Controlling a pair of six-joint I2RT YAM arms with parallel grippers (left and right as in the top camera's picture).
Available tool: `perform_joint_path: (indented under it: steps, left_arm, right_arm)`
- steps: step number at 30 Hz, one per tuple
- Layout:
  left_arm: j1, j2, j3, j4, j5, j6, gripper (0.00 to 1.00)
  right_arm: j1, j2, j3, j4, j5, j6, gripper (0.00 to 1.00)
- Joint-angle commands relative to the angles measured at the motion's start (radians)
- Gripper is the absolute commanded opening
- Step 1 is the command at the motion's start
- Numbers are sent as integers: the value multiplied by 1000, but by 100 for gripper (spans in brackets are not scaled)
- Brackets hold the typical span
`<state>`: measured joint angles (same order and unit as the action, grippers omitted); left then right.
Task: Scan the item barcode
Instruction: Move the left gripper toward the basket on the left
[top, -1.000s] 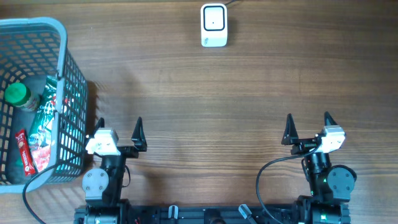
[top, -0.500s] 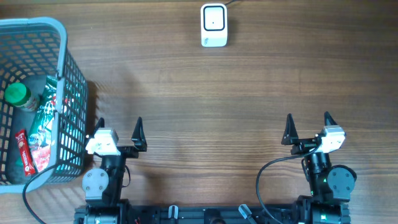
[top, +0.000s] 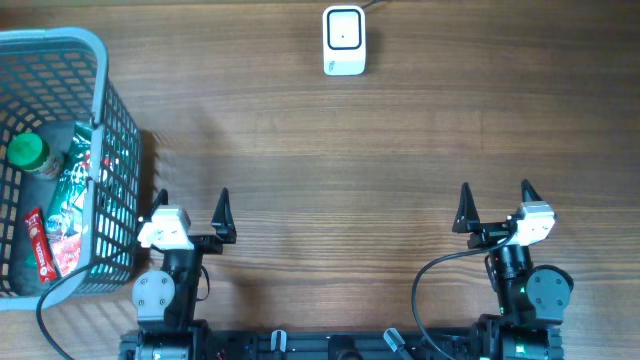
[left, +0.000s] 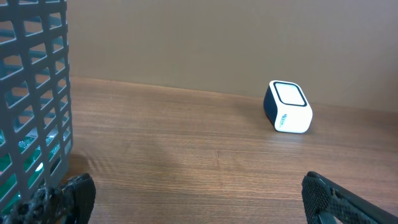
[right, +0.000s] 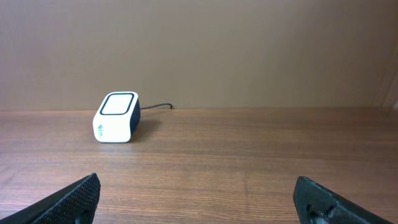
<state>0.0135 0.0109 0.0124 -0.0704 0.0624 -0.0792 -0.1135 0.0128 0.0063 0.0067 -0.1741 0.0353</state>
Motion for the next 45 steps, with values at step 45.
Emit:
perform_joint_path:
  steps: [45]
  left_arm:
    - [5,-3,26,26,252,11,100]
  right_arm:
    - [5,-5,-1,3,21,-8,100]
